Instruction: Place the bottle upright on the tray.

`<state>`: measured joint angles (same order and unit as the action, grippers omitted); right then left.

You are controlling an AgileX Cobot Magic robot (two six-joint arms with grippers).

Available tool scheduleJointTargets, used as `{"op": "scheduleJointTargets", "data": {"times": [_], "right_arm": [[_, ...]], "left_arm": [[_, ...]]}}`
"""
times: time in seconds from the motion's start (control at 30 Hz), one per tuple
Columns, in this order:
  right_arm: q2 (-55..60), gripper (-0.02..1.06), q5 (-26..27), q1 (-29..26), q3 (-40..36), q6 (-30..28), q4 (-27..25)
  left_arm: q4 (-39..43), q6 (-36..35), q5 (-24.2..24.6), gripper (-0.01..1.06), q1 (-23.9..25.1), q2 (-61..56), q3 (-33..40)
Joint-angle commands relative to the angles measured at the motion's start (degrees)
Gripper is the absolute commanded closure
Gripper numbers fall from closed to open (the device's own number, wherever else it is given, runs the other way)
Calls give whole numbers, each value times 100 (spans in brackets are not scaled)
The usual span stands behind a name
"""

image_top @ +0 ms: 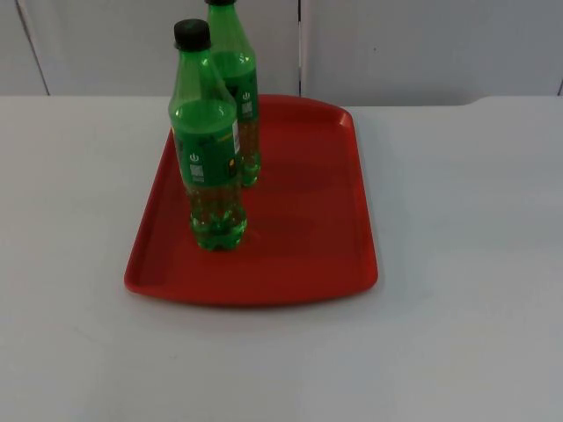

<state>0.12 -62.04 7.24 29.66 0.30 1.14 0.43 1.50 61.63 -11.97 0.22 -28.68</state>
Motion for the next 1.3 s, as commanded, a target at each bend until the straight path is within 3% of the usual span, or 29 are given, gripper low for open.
{"op": "scheduleJointTargets", "data": {"times": [0.0,0.27,1.27], "right_arm": [[-12,-1,31,-140,-7,27,-14],[-12,-1,31,-431,-7,27,-23],[-12,-1,31,-417,-7,27,-23]], "left_arm": [[43,-38,-9,0,5,-22,23],[43,-27,-9,0,5,-22,23],[43,-27,-9,0,5,-22,23]]}}
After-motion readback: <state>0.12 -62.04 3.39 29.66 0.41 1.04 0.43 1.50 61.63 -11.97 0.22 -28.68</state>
